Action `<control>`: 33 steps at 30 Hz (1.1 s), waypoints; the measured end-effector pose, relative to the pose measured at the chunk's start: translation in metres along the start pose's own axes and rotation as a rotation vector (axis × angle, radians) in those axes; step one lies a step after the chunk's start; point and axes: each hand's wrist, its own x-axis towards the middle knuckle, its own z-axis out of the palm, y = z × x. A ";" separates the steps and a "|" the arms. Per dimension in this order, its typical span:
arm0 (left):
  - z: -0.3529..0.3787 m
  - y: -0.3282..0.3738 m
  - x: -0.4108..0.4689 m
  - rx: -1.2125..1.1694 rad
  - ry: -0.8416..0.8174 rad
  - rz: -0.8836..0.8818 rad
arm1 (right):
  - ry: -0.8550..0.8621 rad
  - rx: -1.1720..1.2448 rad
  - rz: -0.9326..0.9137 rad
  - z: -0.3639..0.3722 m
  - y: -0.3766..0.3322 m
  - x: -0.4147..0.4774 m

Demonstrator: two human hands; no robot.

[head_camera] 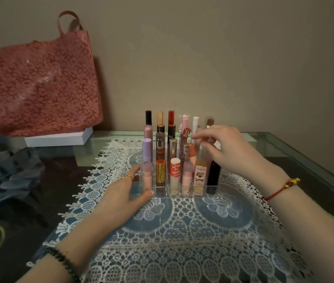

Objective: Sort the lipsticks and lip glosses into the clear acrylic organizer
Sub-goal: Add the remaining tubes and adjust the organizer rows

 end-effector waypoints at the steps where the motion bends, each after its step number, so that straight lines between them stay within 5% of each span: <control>1: 0.000 0.000 0.000 -0.001 0.004 0.000 | -0.023 -0.024 -0.006 0.001 -0.001 0.003; 8: 0.000 -0.001 -0.001 -0.015 -0.016 -0.003 | -0.124 -0.116 -0.020 0.005 -0.003 0.007; 33: 0.001 0.002 0.000 0.005 -0.014 -0.016 | 0.029 0.142 0.120 0.008 0.006 0.007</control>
